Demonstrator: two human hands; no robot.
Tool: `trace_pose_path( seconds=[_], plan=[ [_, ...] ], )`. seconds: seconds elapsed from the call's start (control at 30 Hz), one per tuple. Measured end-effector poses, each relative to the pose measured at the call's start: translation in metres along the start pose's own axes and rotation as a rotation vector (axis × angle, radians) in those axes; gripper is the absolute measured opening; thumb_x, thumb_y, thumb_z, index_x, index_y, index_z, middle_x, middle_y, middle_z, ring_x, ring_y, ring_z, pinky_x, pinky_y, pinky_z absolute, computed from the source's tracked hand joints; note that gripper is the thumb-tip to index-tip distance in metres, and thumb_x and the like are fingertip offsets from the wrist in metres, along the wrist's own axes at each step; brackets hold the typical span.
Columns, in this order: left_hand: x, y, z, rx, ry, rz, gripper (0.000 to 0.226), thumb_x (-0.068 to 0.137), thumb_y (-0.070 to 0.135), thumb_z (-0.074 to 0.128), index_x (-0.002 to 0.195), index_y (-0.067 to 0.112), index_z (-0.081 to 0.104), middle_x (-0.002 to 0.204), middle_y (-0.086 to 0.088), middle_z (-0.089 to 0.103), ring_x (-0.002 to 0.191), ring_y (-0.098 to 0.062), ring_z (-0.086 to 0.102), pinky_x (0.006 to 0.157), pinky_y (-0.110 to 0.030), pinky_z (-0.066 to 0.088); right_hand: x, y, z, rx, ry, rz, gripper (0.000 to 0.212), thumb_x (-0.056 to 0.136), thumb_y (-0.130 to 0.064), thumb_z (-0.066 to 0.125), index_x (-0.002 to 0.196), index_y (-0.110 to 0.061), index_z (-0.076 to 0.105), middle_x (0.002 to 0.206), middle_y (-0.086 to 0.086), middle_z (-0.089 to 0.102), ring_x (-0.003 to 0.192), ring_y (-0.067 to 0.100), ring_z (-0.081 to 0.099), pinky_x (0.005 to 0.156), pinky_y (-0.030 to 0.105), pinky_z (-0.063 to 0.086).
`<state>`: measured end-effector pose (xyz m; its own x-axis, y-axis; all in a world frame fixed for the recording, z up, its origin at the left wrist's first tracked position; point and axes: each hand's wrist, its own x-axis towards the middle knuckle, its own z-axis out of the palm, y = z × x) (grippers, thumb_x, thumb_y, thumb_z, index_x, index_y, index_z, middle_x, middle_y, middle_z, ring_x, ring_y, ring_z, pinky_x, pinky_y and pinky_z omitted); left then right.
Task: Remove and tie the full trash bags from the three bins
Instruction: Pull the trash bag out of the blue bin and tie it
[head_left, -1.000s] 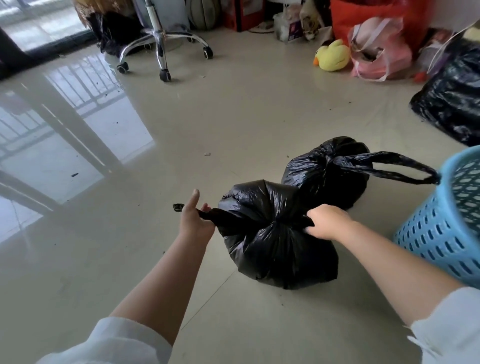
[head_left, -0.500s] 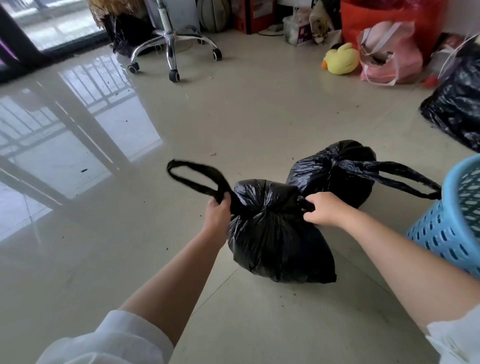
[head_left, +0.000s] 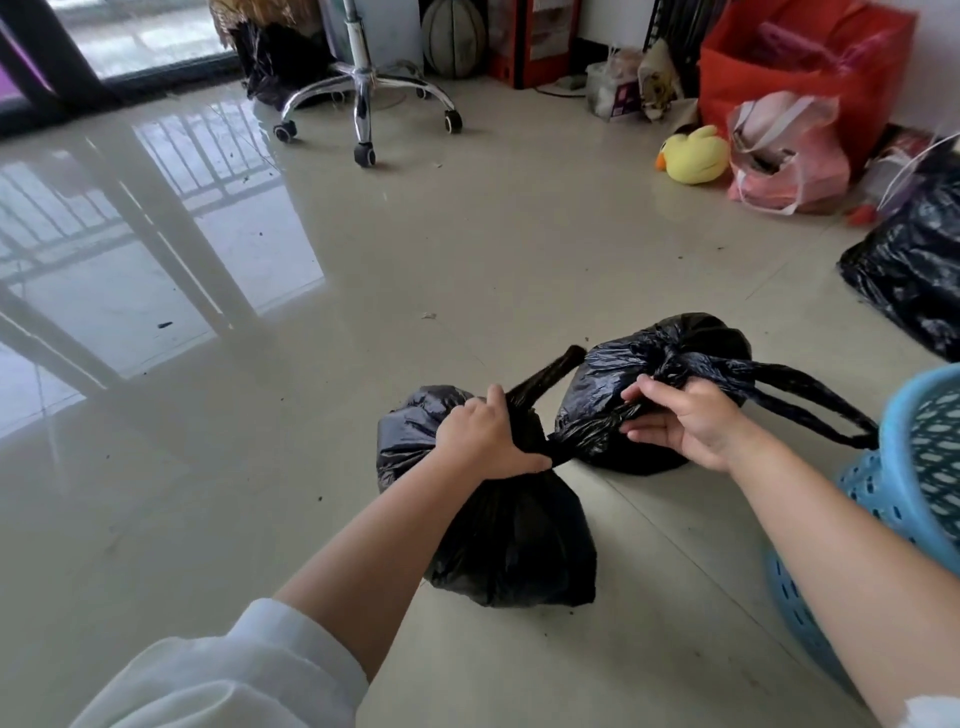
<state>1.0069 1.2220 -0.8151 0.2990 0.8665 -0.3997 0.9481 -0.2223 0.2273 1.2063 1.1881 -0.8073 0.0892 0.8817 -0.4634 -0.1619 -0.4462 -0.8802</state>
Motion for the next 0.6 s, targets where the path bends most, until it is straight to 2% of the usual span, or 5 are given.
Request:
trace_pose_path(
  seconds=[0.23,0.3,0.4,0.47,0.6],
  plan=[
    [0.005,0.005,0.038,0.190,0.112,-0.124,0.092,0.073,0.077,0.042,0.128,0.004,0.046,0.127,-0.011,0.050,0.119,-0.028,0.045,0.094,-0.035,0.042,0.003,0.004,0.007,0.164,-0.160,0.000,0.024,0.092,-0.008,0.044,0.074,-0.003,0.059,0.054,0.004,0.071,0.052,0.017,0.071,0.045,0.021,0.057],
    [0.007,0.005,0.038,0.205,0.128,-0.150,0.079,0.082,0.070,0.037,0.125,0.006,0.051,0.124,-0.011,0.052,0.117,-0.028,0.046,0.089,-0.035,0.042,-0.001,0.004,0.005,0.220,-0.255,0.010,0.009,0.068,-0.013,0.069,0.070,-0.005,0.069,0.064,0.009,0.074,0.061,0.021,0.074,0.051,0.025,0.059],
    [0.009,0.004,0.036,0.137,0.170,-0.119,0.054,0.093,0.048,0.034,0.121,0.008,0.058,0.122,-0.010,0.057,0.117,-0.030,0.047,0.089,-0.036,0.041,0.003,0.008,-0.007,0.257,-0.256,0.017,0.040,0.044,-0.015,0.088,0.080,-0.008,0.071,0.079,0.013,0.075,0.077,0.024,0.073,0.065,0.033,0.061],
    [0.007,0.003,0.030,0.086,0.239,-0.069,0.046,0.093,0.040,0.037,0.114,0.009,0.063,0.118,-0.008,0.062,0.115,-0.029,0.049,0.092,-0.036,0.038,0.007,0.012,-0.011,-0.010,-0.063,-0.012,0.029,0.071,0.000,0.072,0.098,-0.009,0.063,0.103,0.015,0.069,0.101,0.027,0.063,0.083,0.035,0.053],
    [0.003,0.007,0.016,0.028,0.310,0.075,0.037,0.091,0.036,0.043,0.099,0.010,0.069,0.108,-0.006,0.067,0.106,-0.029,0.058,0.086,-0.031,0.039,0.009,0.015,-0.005,-0.998,0.128,-0.275,0.076,0.081,-0.006,0.063,0.145,-0.017,0.024,0.155,0.008,0.020,0.144,0.022,0.017,0.115,0.032,0.019]
  ],
)
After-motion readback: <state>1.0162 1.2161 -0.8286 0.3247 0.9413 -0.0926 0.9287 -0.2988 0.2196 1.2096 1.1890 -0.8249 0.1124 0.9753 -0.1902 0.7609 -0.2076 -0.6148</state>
